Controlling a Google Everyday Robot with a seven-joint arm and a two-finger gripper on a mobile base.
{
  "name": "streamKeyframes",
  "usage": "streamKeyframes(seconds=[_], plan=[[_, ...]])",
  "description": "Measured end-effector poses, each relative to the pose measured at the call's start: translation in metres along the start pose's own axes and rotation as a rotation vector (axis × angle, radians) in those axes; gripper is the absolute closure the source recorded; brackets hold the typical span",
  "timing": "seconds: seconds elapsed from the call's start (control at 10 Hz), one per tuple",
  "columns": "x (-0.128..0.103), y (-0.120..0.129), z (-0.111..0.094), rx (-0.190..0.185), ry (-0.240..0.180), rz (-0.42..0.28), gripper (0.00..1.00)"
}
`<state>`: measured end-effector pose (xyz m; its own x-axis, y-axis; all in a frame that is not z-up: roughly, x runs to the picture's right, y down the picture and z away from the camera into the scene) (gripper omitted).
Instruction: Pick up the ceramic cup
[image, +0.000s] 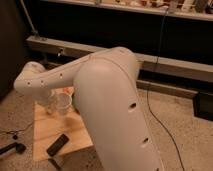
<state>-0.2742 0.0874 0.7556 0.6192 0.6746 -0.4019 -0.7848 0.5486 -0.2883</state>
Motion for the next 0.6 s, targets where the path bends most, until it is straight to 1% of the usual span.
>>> streamKeyframes(seconds=[0.2,0.6], plan=[[-0.005,-0.003,-0.015,0.013,-0.023,0.025,1.00],[-0.003,-0.015,-0.028,0.046,-0.023,0.090,1.00]])
